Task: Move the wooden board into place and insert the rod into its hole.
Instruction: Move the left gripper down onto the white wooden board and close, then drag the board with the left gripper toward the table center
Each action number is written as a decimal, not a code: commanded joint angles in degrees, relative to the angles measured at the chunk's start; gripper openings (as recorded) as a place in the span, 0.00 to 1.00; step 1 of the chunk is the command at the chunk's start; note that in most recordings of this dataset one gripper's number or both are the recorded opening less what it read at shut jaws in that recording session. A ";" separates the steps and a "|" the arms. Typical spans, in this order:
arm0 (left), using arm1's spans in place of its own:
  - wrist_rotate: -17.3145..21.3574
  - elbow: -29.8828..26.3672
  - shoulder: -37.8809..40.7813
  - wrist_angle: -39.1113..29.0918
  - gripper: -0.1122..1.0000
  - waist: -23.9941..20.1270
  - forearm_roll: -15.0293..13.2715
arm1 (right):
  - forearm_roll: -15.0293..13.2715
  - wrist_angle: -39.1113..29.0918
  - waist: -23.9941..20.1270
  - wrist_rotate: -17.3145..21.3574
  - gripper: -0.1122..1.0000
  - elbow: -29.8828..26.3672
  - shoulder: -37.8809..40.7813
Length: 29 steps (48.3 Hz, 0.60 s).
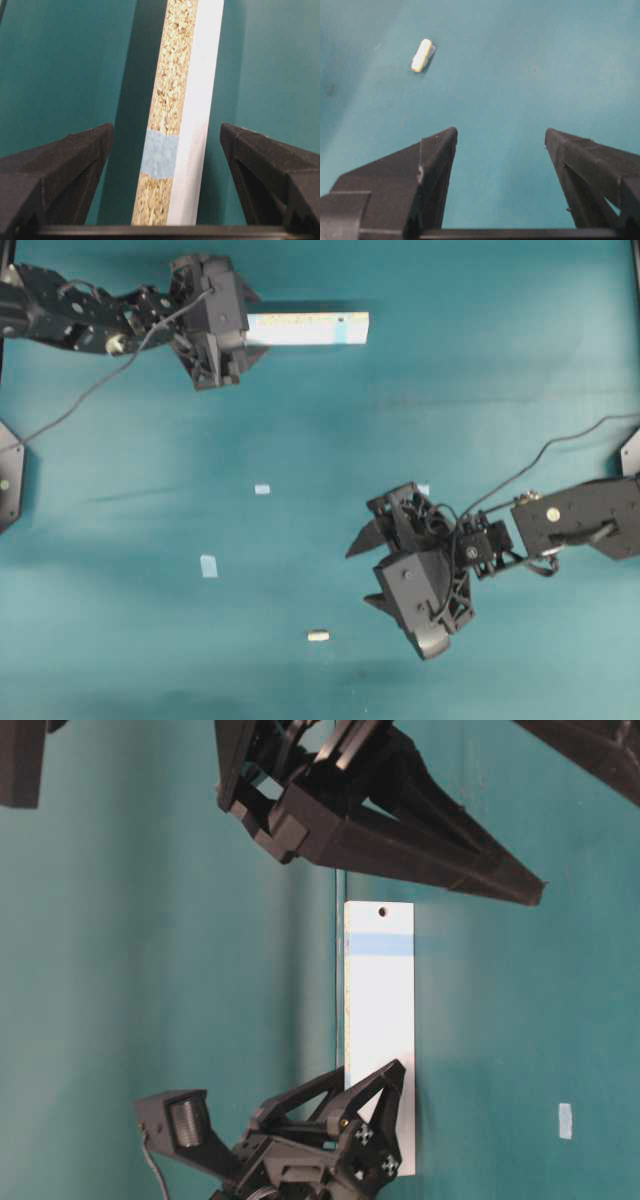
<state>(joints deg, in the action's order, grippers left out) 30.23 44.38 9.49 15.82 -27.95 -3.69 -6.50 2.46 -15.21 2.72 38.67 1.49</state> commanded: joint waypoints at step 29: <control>0.00 -1.05 2.99 1.14 0.38 -0.26 0.09 | -0.18 -0.26 0.18 0.18 0.84 -1.32 -1.05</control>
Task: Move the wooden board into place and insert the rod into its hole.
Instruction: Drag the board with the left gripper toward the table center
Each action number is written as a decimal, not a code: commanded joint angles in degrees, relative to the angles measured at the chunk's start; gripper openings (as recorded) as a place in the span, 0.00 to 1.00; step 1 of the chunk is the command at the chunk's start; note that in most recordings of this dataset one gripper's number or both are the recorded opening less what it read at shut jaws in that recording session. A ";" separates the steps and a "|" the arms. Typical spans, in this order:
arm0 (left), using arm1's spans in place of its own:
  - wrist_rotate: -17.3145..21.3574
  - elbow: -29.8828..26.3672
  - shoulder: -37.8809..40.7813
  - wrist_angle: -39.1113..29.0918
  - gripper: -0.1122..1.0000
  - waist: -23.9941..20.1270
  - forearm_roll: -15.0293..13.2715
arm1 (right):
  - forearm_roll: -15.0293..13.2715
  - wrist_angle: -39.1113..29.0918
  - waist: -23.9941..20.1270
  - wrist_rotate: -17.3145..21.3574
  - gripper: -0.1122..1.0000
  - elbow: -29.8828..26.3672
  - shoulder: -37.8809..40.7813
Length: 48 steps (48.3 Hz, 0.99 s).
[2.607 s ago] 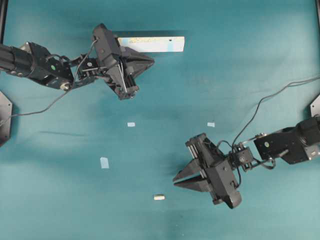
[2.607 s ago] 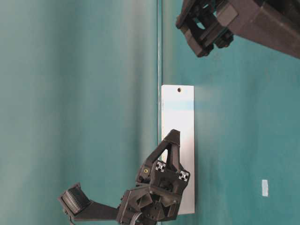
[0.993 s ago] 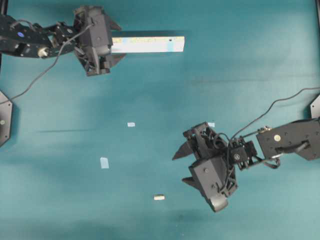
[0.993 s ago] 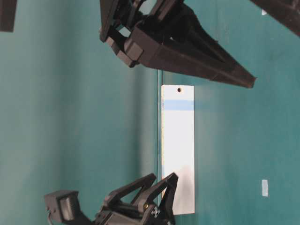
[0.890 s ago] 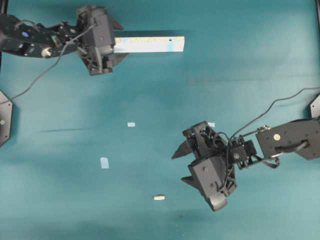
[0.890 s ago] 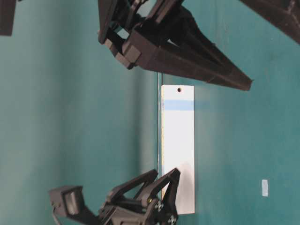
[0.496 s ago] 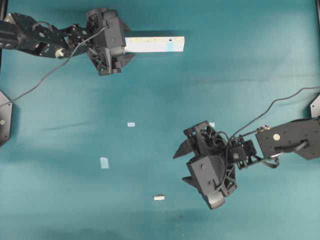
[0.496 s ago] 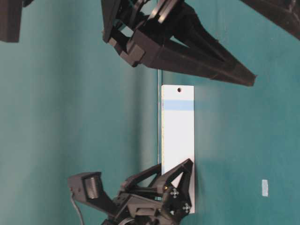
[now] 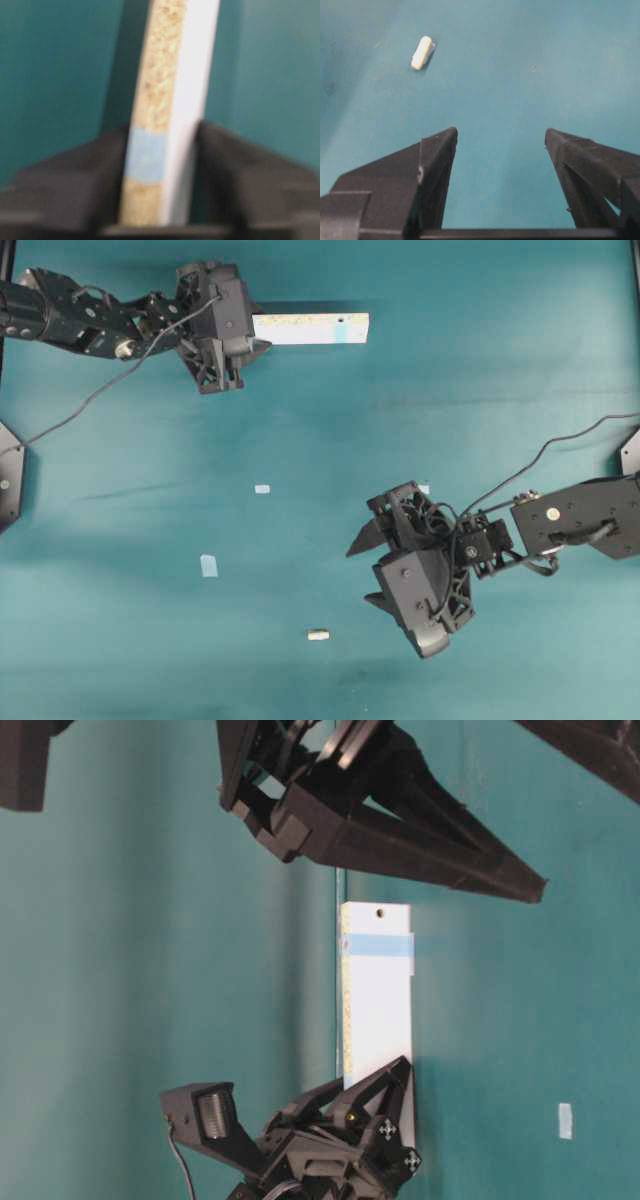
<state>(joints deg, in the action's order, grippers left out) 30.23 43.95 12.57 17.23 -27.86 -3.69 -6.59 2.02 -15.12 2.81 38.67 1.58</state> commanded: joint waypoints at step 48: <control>-16.79 -7.65 -7.12 -14.77 0.32 16.52 -0.18 | -0.35 -1.32 0.09 0.00 0.84 -1.41 -1.23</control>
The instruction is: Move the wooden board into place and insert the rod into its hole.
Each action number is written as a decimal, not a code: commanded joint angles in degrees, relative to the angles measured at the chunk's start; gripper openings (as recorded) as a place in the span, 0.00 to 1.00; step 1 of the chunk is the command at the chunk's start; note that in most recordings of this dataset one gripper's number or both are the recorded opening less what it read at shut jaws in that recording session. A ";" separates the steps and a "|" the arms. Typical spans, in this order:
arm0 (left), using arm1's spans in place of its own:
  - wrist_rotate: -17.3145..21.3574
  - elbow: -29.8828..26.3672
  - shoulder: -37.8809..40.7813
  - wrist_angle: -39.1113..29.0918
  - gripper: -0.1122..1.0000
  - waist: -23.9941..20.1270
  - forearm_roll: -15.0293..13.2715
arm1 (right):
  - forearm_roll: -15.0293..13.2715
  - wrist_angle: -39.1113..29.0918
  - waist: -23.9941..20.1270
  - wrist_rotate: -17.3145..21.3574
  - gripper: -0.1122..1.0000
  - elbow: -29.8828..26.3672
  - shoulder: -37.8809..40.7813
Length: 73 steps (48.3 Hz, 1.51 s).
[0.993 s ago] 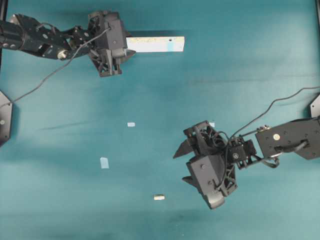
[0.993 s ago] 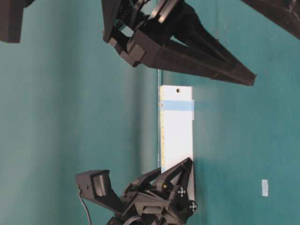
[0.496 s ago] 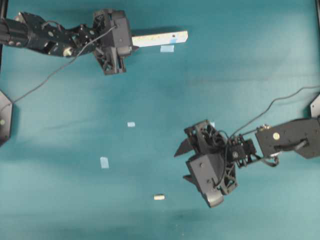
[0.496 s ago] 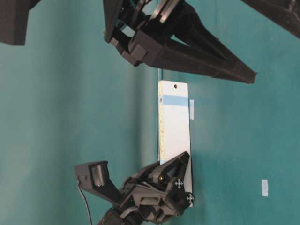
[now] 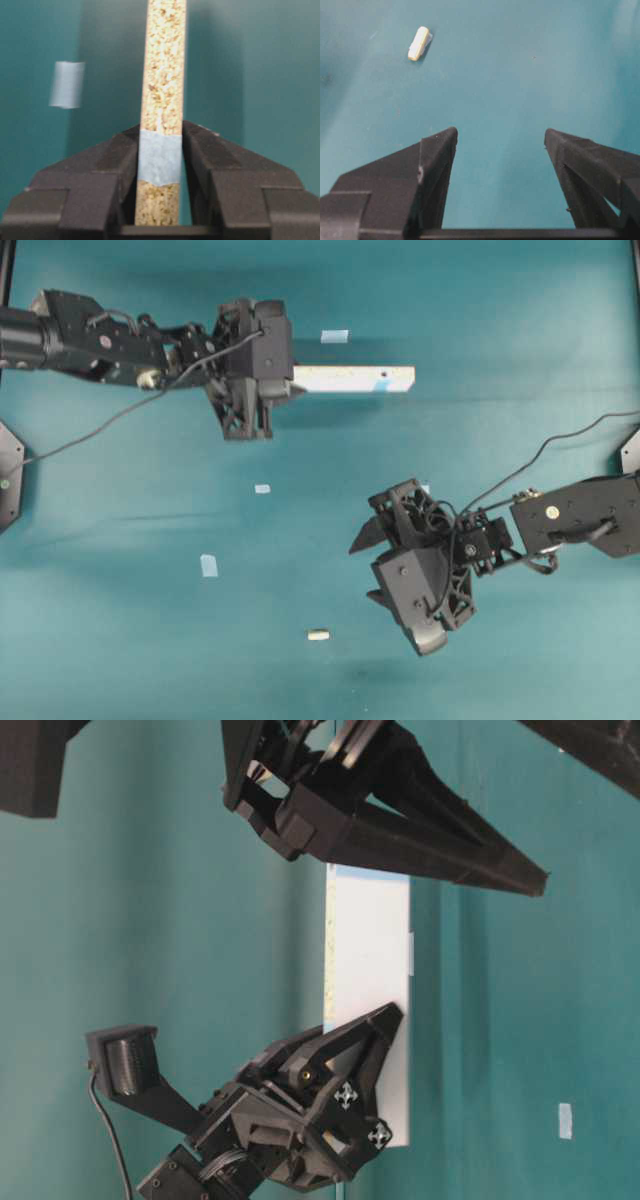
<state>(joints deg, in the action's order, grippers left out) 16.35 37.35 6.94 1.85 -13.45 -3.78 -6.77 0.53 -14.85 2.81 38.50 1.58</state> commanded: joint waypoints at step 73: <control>-11.69 -0.97 4.83 9.23 0.32 12.74 -0.09 | -0.44 0.18 -0.09 0.09 0.84 -1.23 -1.14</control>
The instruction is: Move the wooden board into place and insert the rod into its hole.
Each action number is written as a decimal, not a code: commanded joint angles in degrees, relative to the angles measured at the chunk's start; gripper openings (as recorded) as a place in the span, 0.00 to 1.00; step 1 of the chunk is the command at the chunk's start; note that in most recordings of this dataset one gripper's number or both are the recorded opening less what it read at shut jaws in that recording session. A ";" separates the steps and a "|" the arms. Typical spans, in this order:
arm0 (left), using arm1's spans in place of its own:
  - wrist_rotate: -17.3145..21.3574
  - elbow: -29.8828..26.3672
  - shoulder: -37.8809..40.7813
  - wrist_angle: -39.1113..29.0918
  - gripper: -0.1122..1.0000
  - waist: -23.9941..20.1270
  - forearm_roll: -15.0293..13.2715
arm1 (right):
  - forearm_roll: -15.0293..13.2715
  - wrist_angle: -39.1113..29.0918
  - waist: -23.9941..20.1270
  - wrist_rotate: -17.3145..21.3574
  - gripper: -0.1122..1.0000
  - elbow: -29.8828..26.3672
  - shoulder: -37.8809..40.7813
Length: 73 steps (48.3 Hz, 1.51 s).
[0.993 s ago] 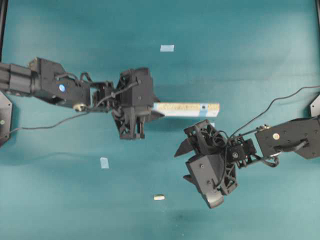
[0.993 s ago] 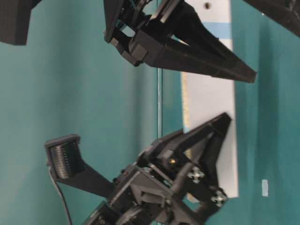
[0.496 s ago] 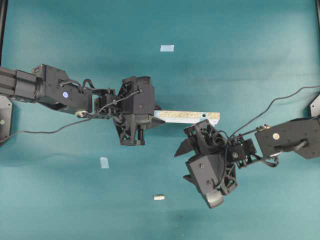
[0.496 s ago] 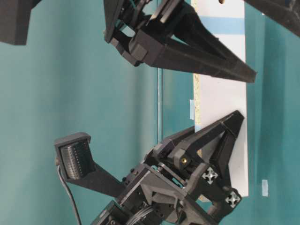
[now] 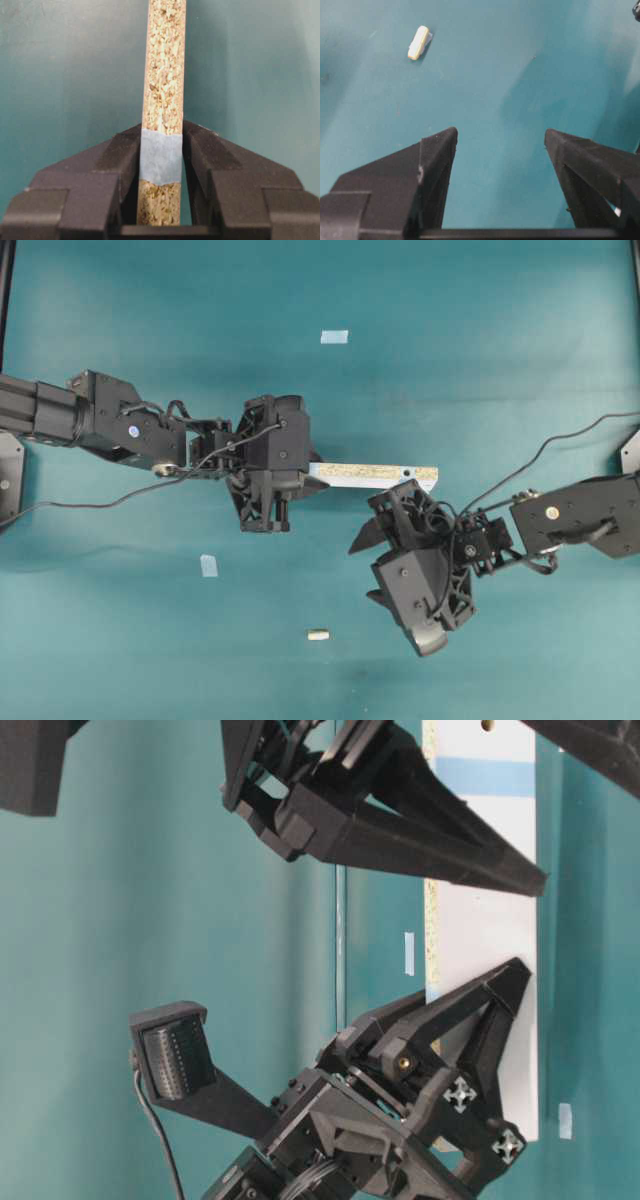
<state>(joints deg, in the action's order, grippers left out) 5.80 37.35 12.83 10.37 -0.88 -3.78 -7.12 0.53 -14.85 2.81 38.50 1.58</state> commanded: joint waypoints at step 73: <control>-2.55 -3.34 2.02 0.79 0.55 1.32 0.09 | -0.09 -0.26 -0.09 0.09 0.83 -1.85 -0.70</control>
<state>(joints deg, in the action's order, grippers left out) 3.60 35.51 15.64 10.72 0.26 -3.78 -7.12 0.35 -14.85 2.81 37.97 1.58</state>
